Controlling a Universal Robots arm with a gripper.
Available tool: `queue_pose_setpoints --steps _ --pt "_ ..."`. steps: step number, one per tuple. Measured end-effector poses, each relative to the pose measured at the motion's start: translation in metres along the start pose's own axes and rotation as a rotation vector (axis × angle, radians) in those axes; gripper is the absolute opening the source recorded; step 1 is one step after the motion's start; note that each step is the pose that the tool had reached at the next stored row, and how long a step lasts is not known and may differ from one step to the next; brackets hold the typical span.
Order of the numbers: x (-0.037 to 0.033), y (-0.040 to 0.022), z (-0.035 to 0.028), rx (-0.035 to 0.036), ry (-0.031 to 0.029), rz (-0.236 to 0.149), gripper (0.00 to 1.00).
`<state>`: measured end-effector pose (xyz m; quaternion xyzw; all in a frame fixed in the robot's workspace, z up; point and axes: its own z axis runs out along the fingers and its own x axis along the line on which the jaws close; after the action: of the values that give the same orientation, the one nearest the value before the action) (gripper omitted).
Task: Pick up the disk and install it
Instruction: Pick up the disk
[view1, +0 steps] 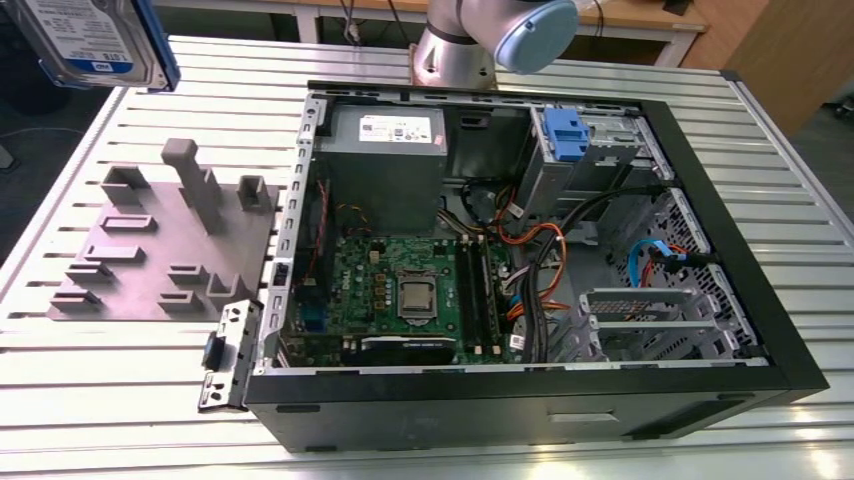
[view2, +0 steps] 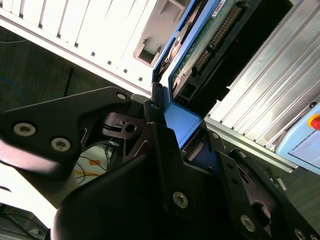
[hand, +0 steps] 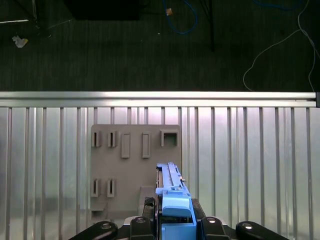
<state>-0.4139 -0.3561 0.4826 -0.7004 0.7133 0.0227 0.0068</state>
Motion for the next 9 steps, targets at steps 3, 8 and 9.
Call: queue_pose_setpoints --steps 3,8,9 --pt "0.0000 -0.0002 0.0000 0.0000 0.0000 0.000 0.37" --pt "-0.0001 -0.0031 -0.0001 0.0000 0.0000 0.000 0.37" --pt "-0.0001 -0.0037 -0.0001 -0.0001 0.0001 0.000 0.37"
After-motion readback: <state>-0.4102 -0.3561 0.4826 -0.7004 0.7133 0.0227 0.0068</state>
